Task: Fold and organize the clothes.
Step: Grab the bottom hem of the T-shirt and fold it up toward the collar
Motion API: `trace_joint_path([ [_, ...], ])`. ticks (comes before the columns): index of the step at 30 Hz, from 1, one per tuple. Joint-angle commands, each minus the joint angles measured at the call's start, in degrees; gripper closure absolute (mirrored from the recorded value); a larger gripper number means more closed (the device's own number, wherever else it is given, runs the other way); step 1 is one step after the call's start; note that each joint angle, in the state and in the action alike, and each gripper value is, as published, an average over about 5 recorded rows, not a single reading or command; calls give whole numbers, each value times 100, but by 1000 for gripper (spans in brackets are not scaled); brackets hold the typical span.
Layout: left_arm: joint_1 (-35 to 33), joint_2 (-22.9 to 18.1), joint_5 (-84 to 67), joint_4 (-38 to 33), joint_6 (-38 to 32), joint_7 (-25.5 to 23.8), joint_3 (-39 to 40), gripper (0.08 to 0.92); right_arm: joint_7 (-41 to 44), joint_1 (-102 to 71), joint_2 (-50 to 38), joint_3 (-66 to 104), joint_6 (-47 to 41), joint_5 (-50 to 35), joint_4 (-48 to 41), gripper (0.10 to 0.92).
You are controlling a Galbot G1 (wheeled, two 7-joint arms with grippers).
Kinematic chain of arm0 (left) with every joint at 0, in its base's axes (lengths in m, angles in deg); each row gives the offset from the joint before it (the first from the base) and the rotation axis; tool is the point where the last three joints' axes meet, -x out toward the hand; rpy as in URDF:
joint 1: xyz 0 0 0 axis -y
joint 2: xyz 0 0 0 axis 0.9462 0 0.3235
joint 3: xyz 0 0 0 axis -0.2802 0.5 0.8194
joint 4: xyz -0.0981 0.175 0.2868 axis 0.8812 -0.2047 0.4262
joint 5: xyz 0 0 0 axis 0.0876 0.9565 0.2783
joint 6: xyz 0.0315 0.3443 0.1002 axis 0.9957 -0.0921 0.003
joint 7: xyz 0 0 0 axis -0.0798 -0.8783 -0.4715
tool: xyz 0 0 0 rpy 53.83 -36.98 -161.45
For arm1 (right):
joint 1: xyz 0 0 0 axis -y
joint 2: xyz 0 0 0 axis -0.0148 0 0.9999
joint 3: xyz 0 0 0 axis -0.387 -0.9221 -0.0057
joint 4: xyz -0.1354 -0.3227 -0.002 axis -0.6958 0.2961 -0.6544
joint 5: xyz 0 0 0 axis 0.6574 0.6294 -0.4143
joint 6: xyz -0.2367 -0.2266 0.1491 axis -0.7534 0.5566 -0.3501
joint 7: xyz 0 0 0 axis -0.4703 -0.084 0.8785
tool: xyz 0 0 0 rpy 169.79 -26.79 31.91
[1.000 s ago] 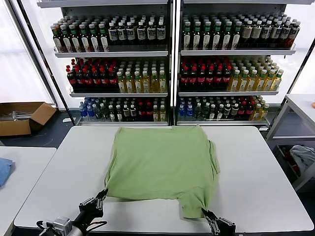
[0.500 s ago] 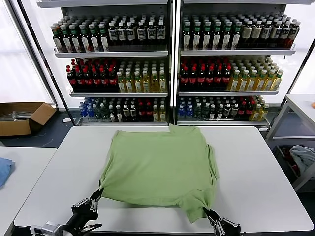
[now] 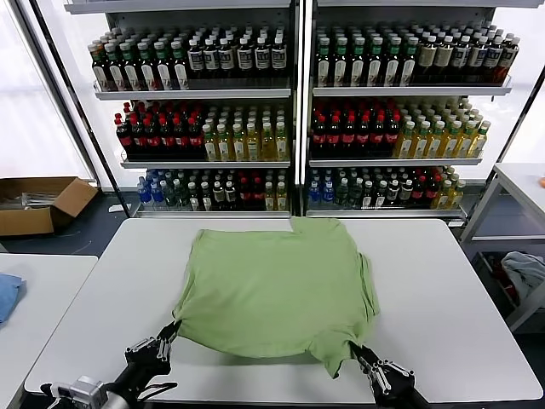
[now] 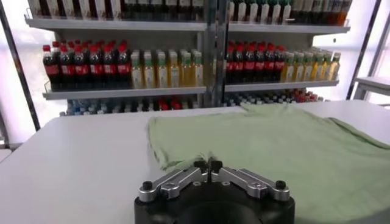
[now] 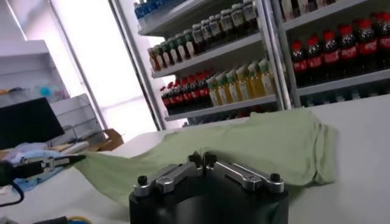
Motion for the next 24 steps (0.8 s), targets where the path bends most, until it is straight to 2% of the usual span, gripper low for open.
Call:
trace_joint_path([
  [1,1270,641,-1198,783,105,94,211,916,-237,732,-290,-127,-18,-270,-276,916],
  [9,2083,851,-1579,1521,97,136,659,916,-456,1585,-618,-281,-212,-250,-898,916],
  [19,3104,596,-1648,2610,39,148,1179,916,-773,2962,-734,-897,-380,-96,-2092,916],
  [24,3357,523,-1582,3069,60,119,1314,916,-917,3444,-668,-1268,-462,-2,-2424,916],
])
